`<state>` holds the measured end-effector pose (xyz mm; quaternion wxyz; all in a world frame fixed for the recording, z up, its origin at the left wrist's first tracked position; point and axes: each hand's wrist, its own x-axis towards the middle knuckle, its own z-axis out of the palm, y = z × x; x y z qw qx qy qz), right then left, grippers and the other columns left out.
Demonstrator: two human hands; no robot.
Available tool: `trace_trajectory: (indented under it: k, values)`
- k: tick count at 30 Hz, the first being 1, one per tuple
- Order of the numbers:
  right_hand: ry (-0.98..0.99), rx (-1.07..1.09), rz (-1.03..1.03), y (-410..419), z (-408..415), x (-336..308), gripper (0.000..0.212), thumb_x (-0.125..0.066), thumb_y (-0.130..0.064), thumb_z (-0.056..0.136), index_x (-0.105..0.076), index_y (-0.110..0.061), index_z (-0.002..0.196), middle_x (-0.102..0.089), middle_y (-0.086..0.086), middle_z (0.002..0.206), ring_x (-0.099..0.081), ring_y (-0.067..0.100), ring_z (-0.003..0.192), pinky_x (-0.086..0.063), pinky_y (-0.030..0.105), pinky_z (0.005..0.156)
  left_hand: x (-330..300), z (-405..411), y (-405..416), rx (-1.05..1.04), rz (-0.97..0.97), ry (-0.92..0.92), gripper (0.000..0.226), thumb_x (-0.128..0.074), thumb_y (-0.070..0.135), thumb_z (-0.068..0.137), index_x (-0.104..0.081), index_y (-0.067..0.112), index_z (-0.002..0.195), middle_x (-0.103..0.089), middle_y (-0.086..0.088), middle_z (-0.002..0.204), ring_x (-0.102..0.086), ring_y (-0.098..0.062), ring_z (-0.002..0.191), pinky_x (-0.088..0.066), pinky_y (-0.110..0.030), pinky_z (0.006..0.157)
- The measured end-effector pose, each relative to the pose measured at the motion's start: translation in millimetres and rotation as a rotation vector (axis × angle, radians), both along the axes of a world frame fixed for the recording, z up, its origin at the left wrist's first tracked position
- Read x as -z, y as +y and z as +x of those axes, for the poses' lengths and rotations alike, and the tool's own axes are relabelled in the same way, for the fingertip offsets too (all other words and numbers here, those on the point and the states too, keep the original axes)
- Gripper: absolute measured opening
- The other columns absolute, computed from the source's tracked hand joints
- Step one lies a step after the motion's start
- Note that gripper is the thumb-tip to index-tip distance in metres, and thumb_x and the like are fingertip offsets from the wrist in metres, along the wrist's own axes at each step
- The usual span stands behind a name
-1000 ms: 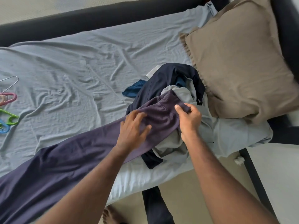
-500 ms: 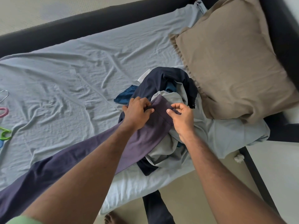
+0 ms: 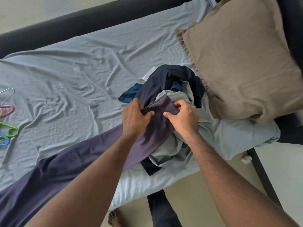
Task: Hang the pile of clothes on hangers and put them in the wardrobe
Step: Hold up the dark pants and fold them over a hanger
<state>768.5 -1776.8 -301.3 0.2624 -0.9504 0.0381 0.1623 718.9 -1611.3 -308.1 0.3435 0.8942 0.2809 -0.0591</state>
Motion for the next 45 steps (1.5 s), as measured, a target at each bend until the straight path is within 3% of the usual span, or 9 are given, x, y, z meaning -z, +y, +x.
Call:
trace_trajectory:
  k: [4,8,12,19,24,29,36,42,45]
  values:
    - [-0.116,-0.075,0.048,13,-14,-7,0.027,-0.078,-0.041,0.082,-0.067,-0.020,0.094,-0.074,-0.003,0.084,-0.069,0.025,0.084,-0.054,0.044,0.082,-1,-16,5,-0.013,-0.319,0.008,0.044,-0.063,0.035,0.097,-0.052,0.017,0.059,-0.049,0.010,0.050,-0.043,-0.005,0.047,-0.034,-0.027,0.055]
    - [-0.239,-0.171,0.165,39,-47,-16,0.018,-0.077,-0.027,0.085,-0.065,-0.015,0.088,-0.063,-0.008,0.072,-0.056,0.013,0.063,-0.048,0.028,0.062,-18,-34,13,-0.152,-0.883,0.057,0.057,-0.041,0.051,0.104,-0.067,0.003,0.087,-0.066,-0.011,0.071,-0.062,-0.017,0.057,-0.048,-0.027,0.056]
    - [-0.228,-0.317,0.159,79,-100,-14,0.020,-0.075,-0.024,0.082,-0.066,-0.014,0.097,-0.071,0.004,0.085,-0.067,0.026,0.075,-0.055,0.039,0.066,-22,-65,34,-0.278,-1.086,0.061,0.051,-0.054,0.069,0.089,-0.069,0.020,0.086,-0.066,-0.005,0.073,-0.063,-0.017,0.065,-0.051,-0.032,0.061]
    - [0.088,-0.619,0.340,160,-204,-12,0.022,-0.056,-0.039,0.084,-0.069,-0.022,0.089,-0.070,-0.009,0.074,-0.066,0.011,0.068,-0.057,0.039,0.063,0,-181,117,-0.700,-0.989,-0.074,0.011,-0.062,0.017,0.099,-0.068,0.011,0.093,-0.073,-0.006,0.080,-0.071,-0.026,0.082,-0.059,-0.041,0.075]
    - [0.029,-0.563,0.290,222,-275,0,0.019,-0.056,-0.034,0.088,-0.071,-0.022,0.084,-0.071,-0.007,0.073,-0.067,0.017,0.068,-0.056,0.037,0.065,22,-314,205,-0.705,-0.527,-0.025,0.012,-0.062,0.026,0.099,-0.067,0.015,0.095,-0.071,0.001,0.090,-0.067,-0.018,0.092,-0.055,-0.039,0.088]
    - [0.089,-0.611,0.127,281,-327,23,0.018,-0.056,-0.034,0.092,-0.069,-0.021,0.089,-0.071,-0.001,0.077,-0.068,0.029,0.076,-0.056,0.038,0.068,29,-434,280,-0.665,-0.234,0.034,0.025,-0.064,0.030,0.098,-0.054,0.013,0.082,-0.057,0.006,0.075,-0.054,-0.015,0.073,-0.036,-0.031,0.070]
    - [0.213,-0.744,0.064,340,-393,49,0.012,-0.060,-0.029,0.092,-0.070,-0.025,0.091,-0.072,-0.005,0.084,-0.068,0.024,0.082,-0.057,0.038,0.075,29,-546,360,-0.737,-0.133,0.013,0.028,-0.061,0.031,0.100,-0.059,0.003,0.100,-0.059,0.005,0.091,-0.051,-0.010,0.084,-0.038,-0.029,0.076]
    - [0.255,-0.896,0.072,380,-432,68,0.014,-0.058,-0.025,0.095,-0.071,-0.024,0.096,-0.067,-0.008,0.098,-0.063,0.015,0.089,-0.054,0.036,0.086,44,-592,410,-0.744,-0.147,0.004,0.020,-0.059,0.030,0.101,-0.055,0.011,0.097,-0.058,0.013,0.083,-0.054,0.000,0.075,-0.038,-0.005,0.063]
    - [0.259,-0.918,0.055,394,-441,75,0.014,-0.058,-0.026,0.095,-0.071,-0.025,0.098,-0.067,-0.008,0.100,-0.063,0.015,0.092,-0.054,0.036,0.088,54,-605,424,-0.788,-0.176,-0.018,0.020,-0.057,0.033,0.102,-0.056,0.014,0.110,-0.062,0.006,0.098,-0.058,-0.011,0.088,-0.042,-0.017,0.074]
